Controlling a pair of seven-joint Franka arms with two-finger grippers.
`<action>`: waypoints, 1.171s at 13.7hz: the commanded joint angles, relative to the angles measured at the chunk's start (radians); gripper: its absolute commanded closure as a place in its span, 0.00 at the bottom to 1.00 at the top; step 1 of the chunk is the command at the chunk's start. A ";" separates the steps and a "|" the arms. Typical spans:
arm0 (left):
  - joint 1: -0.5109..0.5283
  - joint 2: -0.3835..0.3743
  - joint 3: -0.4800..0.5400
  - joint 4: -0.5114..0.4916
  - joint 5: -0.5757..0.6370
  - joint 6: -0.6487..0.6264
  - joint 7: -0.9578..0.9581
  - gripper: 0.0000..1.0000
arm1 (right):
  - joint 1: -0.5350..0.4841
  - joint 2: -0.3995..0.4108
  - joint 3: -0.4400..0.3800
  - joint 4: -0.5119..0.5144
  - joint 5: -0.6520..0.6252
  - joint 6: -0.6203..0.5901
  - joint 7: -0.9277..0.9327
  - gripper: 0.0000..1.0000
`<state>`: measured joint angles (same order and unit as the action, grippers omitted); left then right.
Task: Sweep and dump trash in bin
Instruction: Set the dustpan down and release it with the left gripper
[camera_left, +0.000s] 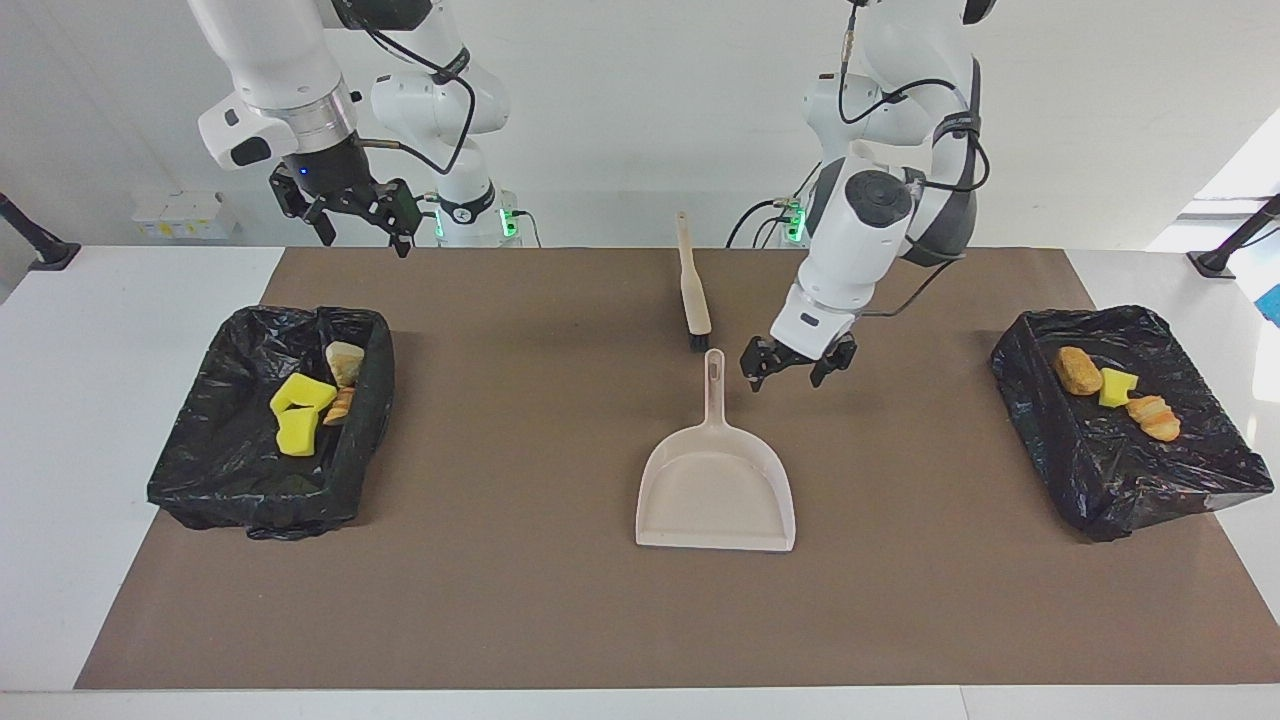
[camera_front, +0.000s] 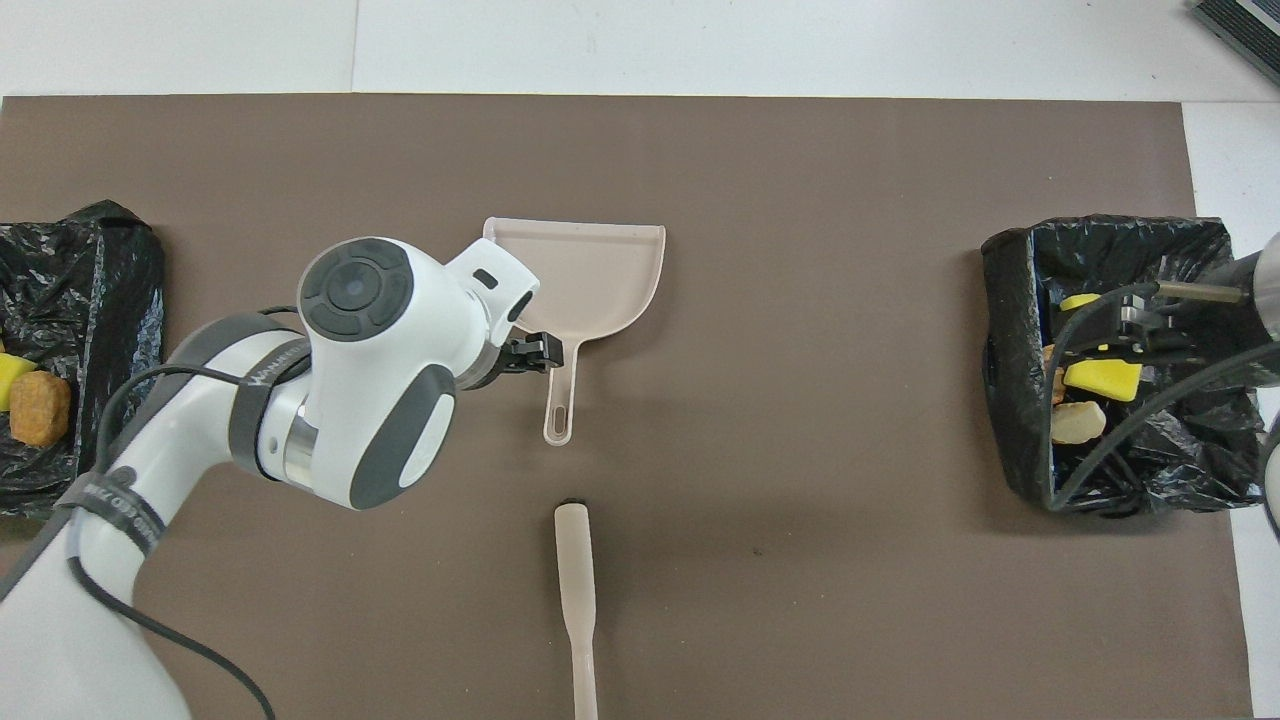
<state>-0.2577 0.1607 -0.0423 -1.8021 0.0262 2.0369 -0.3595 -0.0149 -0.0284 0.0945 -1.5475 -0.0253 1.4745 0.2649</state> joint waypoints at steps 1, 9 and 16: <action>0.099 -0.001 -0.008 0.029 0.017 -0.046 0.132 0.00 | -0.013 -0.019 0.001 -0.026 0.018 0.024 -0.032 0.00; 0.239 -0.095 -0.005 0.159 0.023 -0.321 0.367 0.00 | -0.013 -0.019 0.002 -0.026 0.018 0.024 -0.032 0.00; 0.265 -0.133 -0.002 0.216 0.021 -0.452 0.468 0.00 | -0.025 -0.019 -0.001 -0.026 0.018 0.024 -0.032 0.00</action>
<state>-0.0056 0.0411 -0.0378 -1.5773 0.0392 1.5978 0.0866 -0.0197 -0.0284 0.0941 -1.5476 -0.0253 1.4745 0.2649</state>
